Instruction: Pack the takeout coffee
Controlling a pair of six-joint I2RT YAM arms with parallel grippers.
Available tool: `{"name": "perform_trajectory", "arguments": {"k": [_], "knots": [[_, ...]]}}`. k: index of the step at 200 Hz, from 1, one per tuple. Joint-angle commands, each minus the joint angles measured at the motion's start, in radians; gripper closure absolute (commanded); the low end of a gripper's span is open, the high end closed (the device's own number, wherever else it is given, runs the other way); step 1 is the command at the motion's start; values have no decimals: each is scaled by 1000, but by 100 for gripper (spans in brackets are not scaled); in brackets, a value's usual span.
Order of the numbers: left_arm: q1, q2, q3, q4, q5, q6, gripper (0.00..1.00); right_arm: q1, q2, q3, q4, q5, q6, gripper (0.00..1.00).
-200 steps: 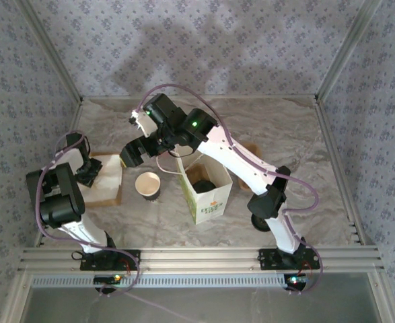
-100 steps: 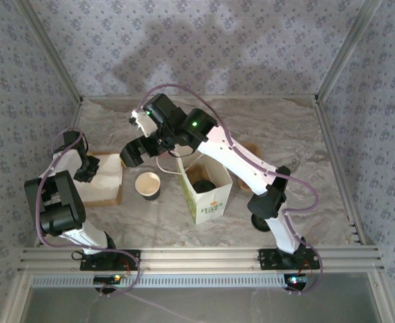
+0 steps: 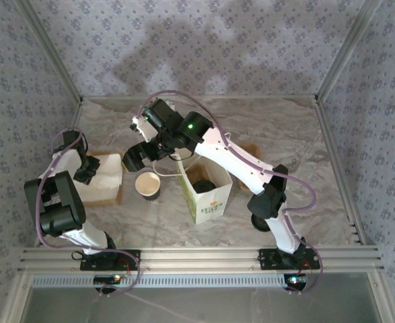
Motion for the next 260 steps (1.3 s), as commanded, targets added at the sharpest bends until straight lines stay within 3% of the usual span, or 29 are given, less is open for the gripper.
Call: {"name": "perform_trajectory", "arguments": {"k": [1, 54, 107, 147, 260], "knots": [[-1, 55, 38, -3, 7, 6, 57, 6, -42, -1, 13, -19, -17, 0], [-3, 103, 51, 10, 28, 13, 78, 6, -42, -1, 10, -17, -21, 0], [-3, 11, 52, -35, 7, 22, 87, 8, -49, -9, 13, -15, -21, 0], [-4, -45, 59, -66, -2, 34, 100, 9, -64, -38, 27, -11, -22, 0], [-16, -249, 127, -187, 11, 114, 100, 12, -115, -104, 75, 16, -15, 0]]}}
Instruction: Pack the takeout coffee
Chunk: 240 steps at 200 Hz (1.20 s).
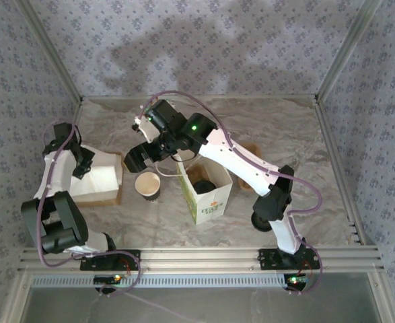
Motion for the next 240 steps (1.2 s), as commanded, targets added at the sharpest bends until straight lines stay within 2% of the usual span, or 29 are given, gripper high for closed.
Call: {"name": "perform_trajectory", "arguments": {"k": [1, 34, 67, 111, 152, 198, 240], "knots": [[-10, -68, 49, -61, 4, 60, 100, 8, -54, -19, 27, 17, -13, 0], [-13, -153, 78, -81, 25, 124, 100, 0, -121, -83, 105, 50, 1, 0], [-21, -216, 118, -82, 115, 187, 100, -3, -196, -158, 205, 74, 8, 0], [-36, -283, 170, -122, 184, 238, 100, -8, -273, -257, 327, 35, 3, 0], [-37, -308, 237, -146, 471, 315, 100, -10, -276, -226, 336, -24, -63, 0], [-39, -342, 358, -249, 650, 352, 100, -29, -265, -153, 333, -71, -157, 0], [-40, -370, 443, -329, 778, 382, 100, -35, -243, -91, 358, -132, -222, 7]]}}
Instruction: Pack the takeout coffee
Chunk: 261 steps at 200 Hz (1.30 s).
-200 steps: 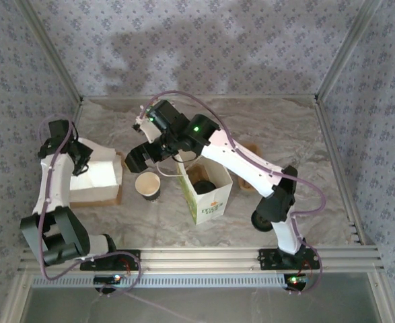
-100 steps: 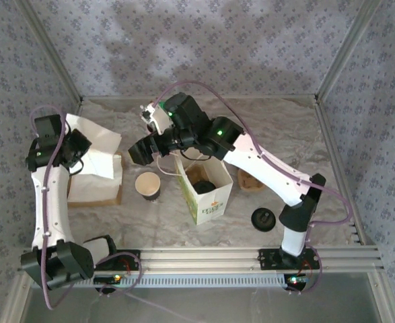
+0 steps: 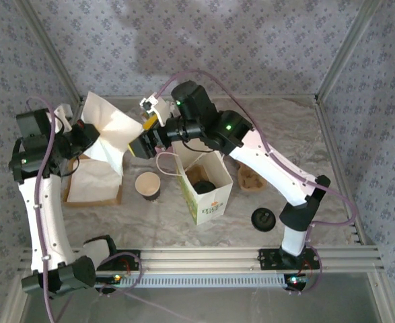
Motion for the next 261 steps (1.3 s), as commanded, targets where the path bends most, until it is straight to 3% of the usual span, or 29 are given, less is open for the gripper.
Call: {"name": "perform_trajectory", "arguments": {"k": [1, 62, 127, 189, 215, 246, 261], "knots": [[-5, -23, 65, -78, 135, 44, 100, -2, 15, 53, 35, -64, -69, 7], [-28, -48, 75, -73, 320, 34, 100, 20, 55, 86, 105, -128, -52, 15], [-129, -78, 59, 14, 454, -10, 100, 12, 74, 100, 70, -187, -66, 17], [-144, -103, 2, 211, 609, -172, 100, -15, -51, -116, 147, -199, -99, 17], [-198, -118, -34, 328, 616, -256, 100, -20, -78, -170, 193, -221, -97, 19], [-283, -117, -68, 393, 558, -309, 100, -18, -87, -182, 220, -259, -91, 37], [-336, -121, -100, 458, 527, -357, 100, -17, -101, -201, 241, -259, -88, 39]]}}
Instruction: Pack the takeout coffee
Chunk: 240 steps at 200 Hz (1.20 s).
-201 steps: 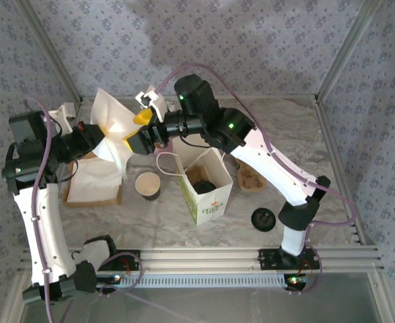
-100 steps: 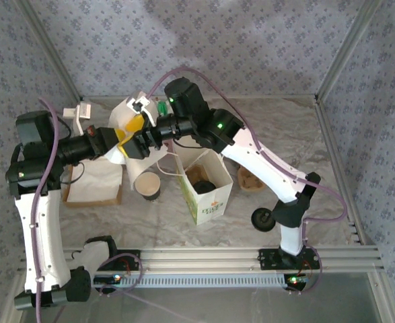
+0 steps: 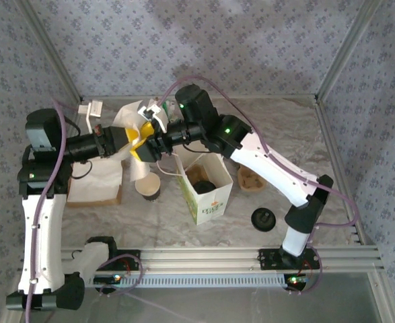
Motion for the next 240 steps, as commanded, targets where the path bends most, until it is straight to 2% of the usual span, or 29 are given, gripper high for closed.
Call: {"name": "perform_trajectory", "arguments": {"k": [1, 20, 43, 63, 72, 88, 108, 152, 187, 206, 240], "knots": [[-63, -17, -33, 144, -33, -90, 100, 2, -50, -24, 64, -39, -4, 39], [-117, -25, -59, 168, -89, -111, 100, 4, -73, -68, 114, -16, 13, 39], [-141, -36, -86, 202, -129, -147, 100, 7, -84, -91, 129, -17, 19, 52], [-141, -38, -79, 202, -159, -162, 100, 15, -96, -110, 127, -14, 12, 57], [-142, -37, -72, 203, -172, -171, 100, 19, -105, -122, 128, -9, 7, 56], [-141, -35, -62, 221, -188, -194, 100, 26, -125, -147, 135, 12, 3, 45], [-142, -38, -71, 256, -214, -232, 100, 24, -147, -177, 166, 42, 23, 45], [-145, -72, -141, 379, -269, -352, 100, 28, -157, -190, 196, 77, 70, 74], [-152, -87, -147, 374, -313, -373, 100, 29, -161, -187, 205, 122, 99, 98], [-152, -94, -136, 322, -356, -348, 70, 30, -167, -187, 206, 143, 115, 100], [-152, -117, -74, 175, -466, -246, 23, 36, -212, -206, 180, 222, 135, 100]]}}
